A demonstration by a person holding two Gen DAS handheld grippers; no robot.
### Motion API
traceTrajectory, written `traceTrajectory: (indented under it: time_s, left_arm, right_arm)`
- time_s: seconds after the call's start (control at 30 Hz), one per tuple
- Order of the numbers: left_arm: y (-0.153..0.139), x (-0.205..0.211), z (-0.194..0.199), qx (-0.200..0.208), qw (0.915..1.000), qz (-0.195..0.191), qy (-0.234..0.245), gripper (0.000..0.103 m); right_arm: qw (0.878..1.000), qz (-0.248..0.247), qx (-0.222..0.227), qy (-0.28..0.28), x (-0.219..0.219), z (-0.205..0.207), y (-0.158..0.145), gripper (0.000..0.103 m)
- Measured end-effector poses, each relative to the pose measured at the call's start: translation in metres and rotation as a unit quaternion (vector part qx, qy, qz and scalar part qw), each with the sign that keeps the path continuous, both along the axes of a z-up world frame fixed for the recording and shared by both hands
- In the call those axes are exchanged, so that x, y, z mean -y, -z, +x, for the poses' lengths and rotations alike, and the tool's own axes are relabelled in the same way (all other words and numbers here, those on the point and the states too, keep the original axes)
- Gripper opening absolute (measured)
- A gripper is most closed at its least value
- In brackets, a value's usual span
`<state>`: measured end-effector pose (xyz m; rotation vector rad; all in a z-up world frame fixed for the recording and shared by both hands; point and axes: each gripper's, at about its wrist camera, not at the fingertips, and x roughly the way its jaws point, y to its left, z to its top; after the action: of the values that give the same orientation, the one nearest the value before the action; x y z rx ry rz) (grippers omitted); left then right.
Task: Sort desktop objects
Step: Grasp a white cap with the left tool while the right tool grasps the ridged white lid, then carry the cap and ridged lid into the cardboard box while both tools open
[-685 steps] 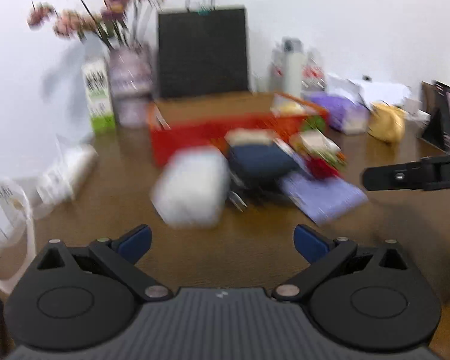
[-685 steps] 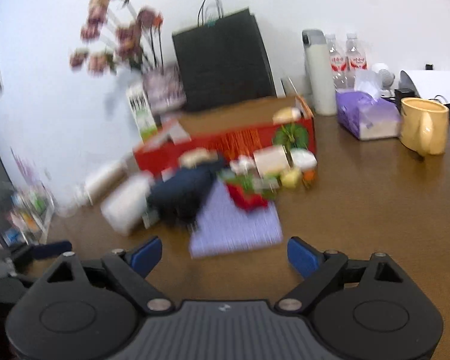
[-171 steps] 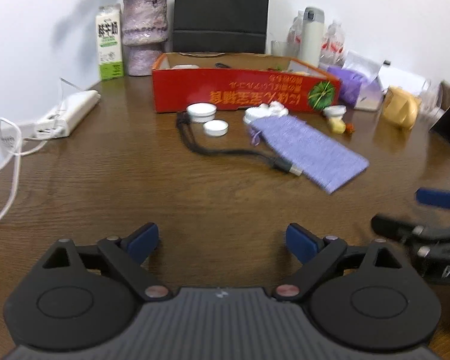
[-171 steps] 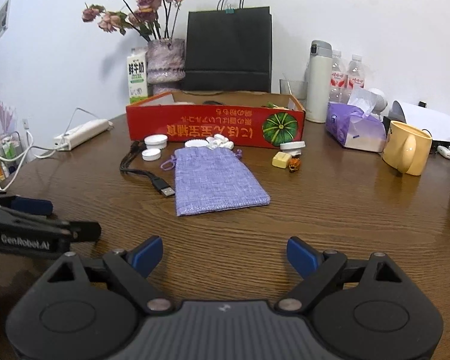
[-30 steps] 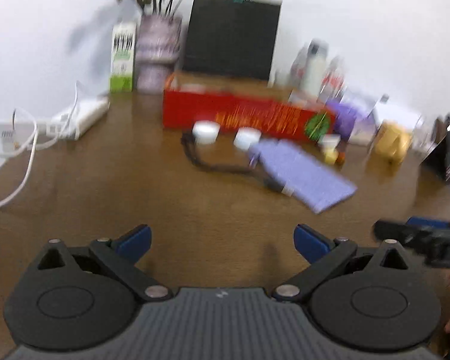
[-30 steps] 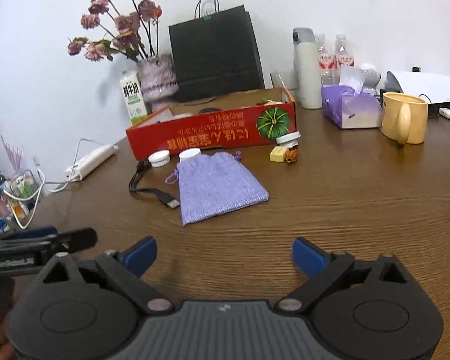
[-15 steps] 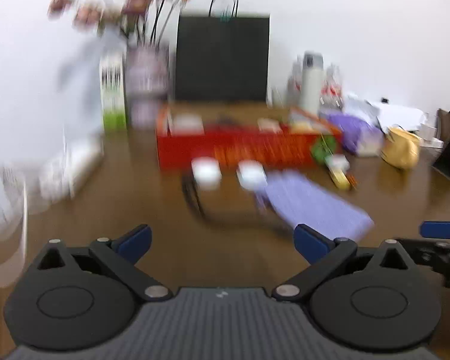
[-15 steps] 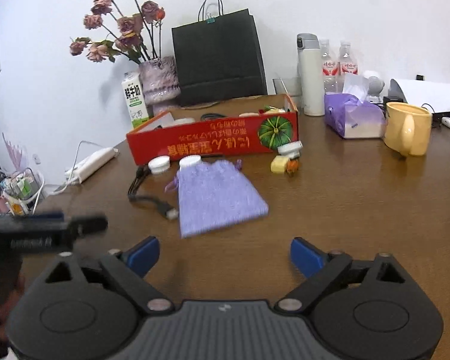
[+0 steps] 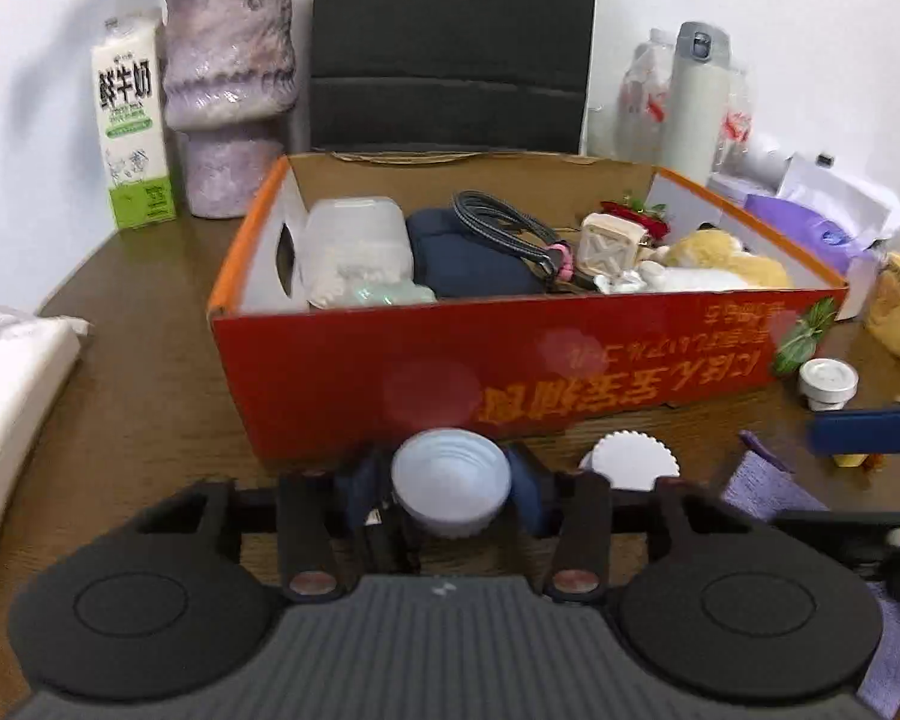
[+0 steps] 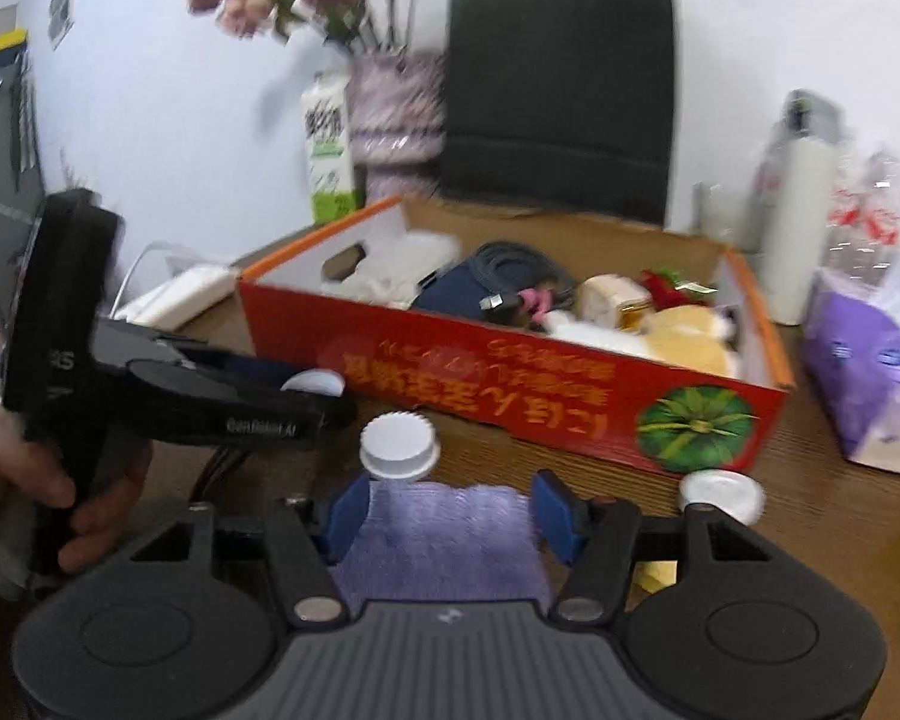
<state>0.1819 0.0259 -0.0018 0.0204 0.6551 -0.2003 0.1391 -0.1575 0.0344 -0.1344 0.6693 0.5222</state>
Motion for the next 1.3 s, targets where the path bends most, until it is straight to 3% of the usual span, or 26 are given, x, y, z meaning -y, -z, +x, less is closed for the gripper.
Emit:
traceTrajectory:
  time_s: [0.13,0.2,0.33,0.47,0.57,0.77,0.83,1.0,1.17,1.3]
  left_arm:
    - [-0.002,-0.019,-0.001,-0.011,0.9979,-0.062,-0.012,0.041]
    - [-0.004,-0.026,-0.002,-0.005,0.9963,-0.085,-0.015,0.041]
    - [-0.014,-0.026,-0.010,0.027,0.9959,-0.083,-0.021,0.041]
    - [-0.029,-0.017,-0.021,0.076,0.9943,-0.071,-0.023,0.041]
    - [-0.049,-0.011,-0.048,0.129,0.9881,-0.078,-0.027,0.041]
    - [-0.061,0.005,-0.130,0.116,0.9833,-0.137,-0.029,0.041]
    - [-0.052,0.019,-0.163,0.124,0.9844,-0.124,-0.014,0.041]
    - [-0.023,0.053,-0.220,0.099,0.9944,-0.028,0.023,0.041]
    - [-0.014,0.049,-0.256,0.084,0.9964,-0.003,0.014,0.041]
    - [-0.008,0.041,-0.267,0.061,0.9981,0.002,-0.008,0.041]
  right_arm:
    - [1.000,0.002,-0.014,-0.025,-0.021,0.024,0.010,0.055]
    - [0.999,0.011,-0.030,-0.023,-0.028,0.038,0.017,0.044]
    - [1.000,0.007,-0.026,-0.004,-0.034,0.041,0.022,0.037]
    - [0.998,0.027,0.049,0.040,-0.011,0.018,-0.014,0.037]
    - [0.991,0.049,0.088,0.091,0.021,-0.011,-0.037,0.037]
    - [0.988,0.047,0.060,0.137,0.068,-0.090,-0.026,0.037]
    - [0.988,0.037,0.044,0.141,0.074,-0.117,-0.013,0.037]
    - [0.992,0.021,0.013,0.122,0.071,-0.175,0.016,0.037]
    - [0.994,0.017,0.029,0.107,0.070,-0.210,0.021,0.037]
    - [0.994,0.002,0.019,0.103,0.066,-0.216,0.022,0.037]
